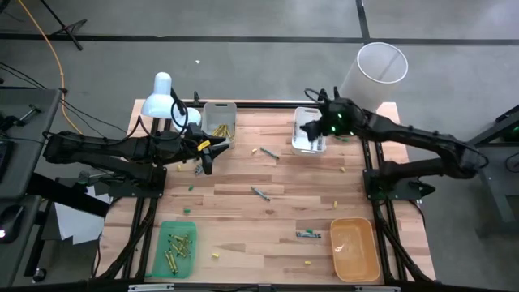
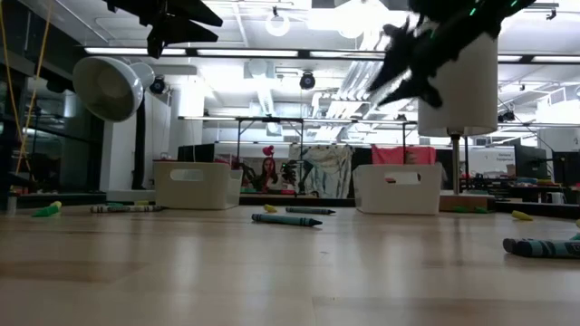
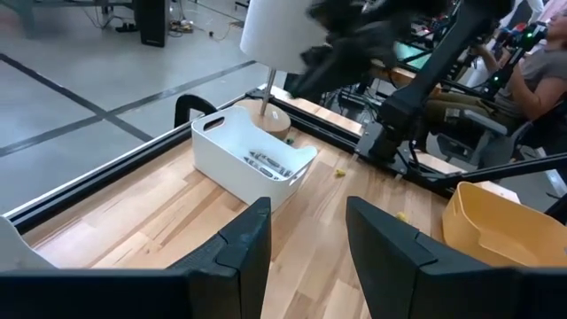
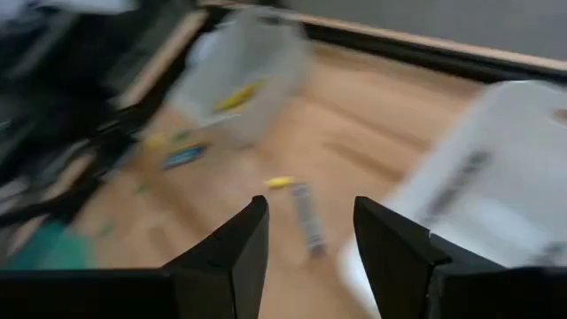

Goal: Sort crayons
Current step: Put the gray crayon into the white bin

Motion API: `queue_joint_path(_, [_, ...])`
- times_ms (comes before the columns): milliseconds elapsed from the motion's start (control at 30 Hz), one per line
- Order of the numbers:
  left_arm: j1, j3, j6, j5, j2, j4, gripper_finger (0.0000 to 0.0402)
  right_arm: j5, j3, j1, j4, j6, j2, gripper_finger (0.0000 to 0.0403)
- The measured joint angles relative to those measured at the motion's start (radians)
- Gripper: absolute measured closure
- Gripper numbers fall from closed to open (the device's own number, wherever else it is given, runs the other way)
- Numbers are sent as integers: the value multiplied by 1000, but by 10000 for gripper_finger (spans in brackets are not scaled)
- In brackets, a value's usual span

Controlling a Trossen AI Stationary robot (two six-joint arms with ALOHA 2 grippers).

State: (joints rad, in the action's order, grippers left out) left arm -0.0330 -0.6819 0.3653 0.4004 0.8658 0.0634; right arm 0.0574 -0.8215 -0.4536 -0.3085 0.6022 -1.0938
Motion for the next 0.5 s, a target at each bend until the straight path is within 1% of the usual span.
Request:
queue_joint_path(100, [0,0,10,0,0,-2,266,0,0,119,29,0,63,242])
queue_joint_path(200, [0,0,40,0,0,-5,266,-6,0,239,94,-2,93,242])
queue_joint_path(367, [0,0,52,0,0,-19,266,-101,1,414,243,-63,86,242])
queue_joint_path(500, [0,0,52,0,0,-43,266,-171,1,486,307,-126,73,242])
